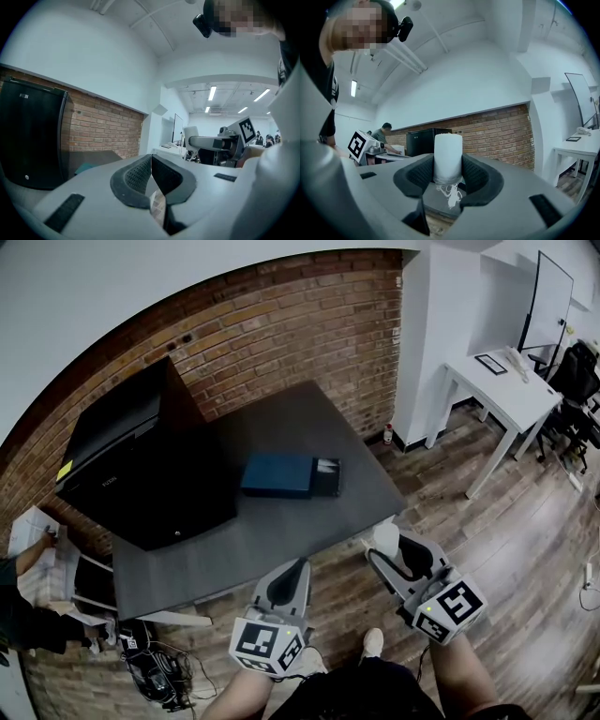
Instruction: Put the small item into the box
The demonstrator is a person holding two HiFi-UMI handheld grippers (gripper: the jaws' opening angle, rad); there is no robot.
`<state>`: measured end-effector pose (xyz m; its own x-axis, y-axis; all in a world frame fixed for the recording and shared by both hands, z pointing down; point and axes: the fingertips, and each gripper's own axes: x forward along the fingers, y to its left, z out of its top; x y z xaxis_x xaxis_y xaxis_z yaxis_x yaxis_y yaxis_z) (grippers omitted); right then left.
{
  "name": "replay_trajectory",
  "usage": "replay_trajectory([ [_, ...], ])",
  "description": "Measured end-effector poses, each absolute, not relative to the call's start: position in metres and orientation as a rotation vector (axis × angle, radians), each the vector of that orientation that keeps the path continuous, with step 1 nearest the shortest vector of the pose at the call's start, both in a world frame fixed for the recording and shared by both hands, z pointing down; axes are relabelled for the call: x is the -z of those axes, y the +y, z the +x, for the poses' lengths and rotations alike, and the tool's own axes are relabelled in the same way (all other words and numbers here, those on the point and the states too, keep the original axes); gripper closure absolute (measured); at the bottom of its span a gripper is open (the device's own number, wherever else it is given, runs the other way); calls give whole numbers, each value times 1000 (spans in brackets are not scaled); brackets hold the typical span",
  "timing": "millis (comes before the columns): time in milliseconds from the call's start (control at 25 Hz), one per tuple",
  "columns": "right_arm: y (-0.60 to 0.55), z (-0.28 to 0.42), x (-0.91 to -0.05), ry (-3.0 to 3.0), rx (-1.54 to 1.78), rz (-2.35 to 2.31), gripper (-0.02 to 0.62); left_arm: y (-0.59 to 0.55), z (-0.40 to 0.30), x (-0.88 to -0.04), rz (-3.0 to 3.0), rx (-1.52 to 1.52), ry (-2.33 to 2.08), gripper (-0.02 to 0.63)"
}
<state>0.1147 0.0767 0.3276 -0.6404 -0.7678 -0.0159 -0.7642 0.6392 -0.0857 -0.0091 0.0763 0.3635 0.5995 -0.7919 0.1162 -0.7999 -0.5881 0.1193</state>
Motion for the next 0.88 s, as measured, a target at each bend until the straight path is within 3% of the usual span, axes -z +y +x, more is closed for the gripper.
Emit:
replay_trajectory([
  [880, 51, 189, -327, 2860, 127, -1094, 401, 61, 74, -361, 2594, -67, -1501, 571],
])
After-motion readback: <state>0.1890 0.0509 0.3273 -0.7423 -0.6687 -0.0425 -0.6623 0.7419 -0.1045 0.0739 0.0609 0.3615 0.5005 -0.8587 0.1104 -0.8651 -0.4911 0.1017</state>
